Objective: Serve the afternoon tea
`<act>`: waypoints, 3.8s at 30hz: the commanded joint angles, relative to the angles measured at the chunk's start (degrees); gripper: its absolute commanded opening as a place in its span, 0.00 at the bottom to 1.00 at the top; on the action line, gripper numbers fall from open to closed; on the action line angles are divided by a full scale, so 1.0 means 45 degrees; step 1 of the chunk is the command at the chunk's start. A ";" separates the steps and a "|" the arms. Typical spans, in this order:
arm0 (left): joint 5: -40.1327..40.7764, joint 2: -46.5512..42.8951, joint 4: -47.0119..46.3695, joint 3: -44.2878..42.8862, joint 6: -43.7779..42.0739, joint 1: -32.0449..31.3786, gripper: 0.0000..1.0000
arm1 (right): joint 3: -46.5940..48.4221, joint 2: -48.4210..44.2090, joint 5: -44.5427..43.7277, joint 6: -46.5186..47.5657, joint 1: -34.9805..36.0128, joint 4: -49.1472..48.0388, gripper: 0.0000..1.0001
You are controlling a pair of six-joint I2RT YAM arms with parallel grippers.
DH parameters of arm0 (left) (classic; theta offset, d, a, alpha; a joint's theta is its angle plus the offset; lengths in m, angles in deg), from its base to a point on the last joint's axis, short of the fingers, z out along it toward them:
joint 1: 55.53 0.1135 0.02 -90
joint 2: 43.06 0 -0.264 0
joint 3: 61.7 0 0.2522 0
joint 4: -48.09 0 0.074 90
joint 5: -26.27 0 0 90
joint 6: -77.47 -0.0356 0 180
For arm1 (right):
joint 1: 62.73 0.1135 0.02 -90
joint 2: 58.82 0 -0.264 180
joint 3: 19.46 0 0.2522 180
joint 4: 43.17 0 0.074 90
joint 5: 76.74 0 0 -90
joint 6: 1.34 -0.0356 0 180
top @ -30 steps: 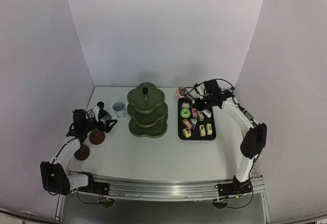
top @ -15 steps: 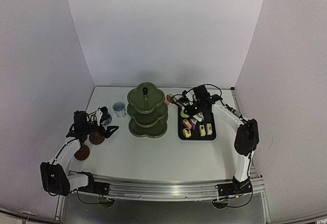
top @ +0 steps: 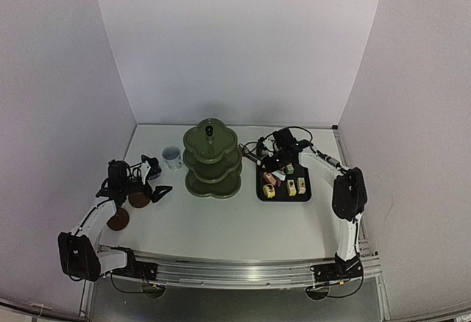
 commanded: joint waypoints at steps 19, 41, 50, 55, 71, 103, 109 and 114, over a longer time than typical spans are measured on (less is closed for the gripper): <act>0.0187 0.0183 -0.0729 0.0110 0.0514 -0.0048 1.00 | 0.0896 0.1234 -0.0474 -0.0282 0.1273 -0.0769 0.30; 0.0236 0.0125 -0.0878 0.0335 0.0427 -0.0053 1.00 | 0.0118 -0.0128 -0.0536 -0.0996 0.1477 -0.0750 0.47; 0.0226 0.0166 -0.0967 0.0319 0.0386 -0.0058 1.00 | -0.0732 -0.1070 -0.0832 -0.1333 0.1496 -0.0747 0.45; 0.0245 0.0193 -0.0974 0.0292 0.0360 -0.0052 1.00 | -0.1159 -0.1479 -0.1197 -0.1479 0.1496 -0.0576 0.44; 0.0138 0.0171 -0.1015 0.0279 0.0320 -0.0058 1.00 | -0.2883 -0.4325 -0.3751 -0.2499 0.1822 0.2323 0.44; -0.0060 0.0137 -0.0740 0.0183 0.0207 -0.0049 1.00 | -0.6235 -0.6861 -0.4054 -0.4977 0.2563 0.3861 0.45; -0.0028 0.0144 -0.0740 0.0199 0.0187 -0.0053 1.00 | -0.6274 -0.6674 -0.3633 -0.4989 0.2560 0.3880 0.31; 0.0015 0.0081 -0.0741 0.0240 0.0187 -0.0065 1.00 | -0.6180 -0.6971 -0.3725 -0.4919 0.2562 0.3913 0.15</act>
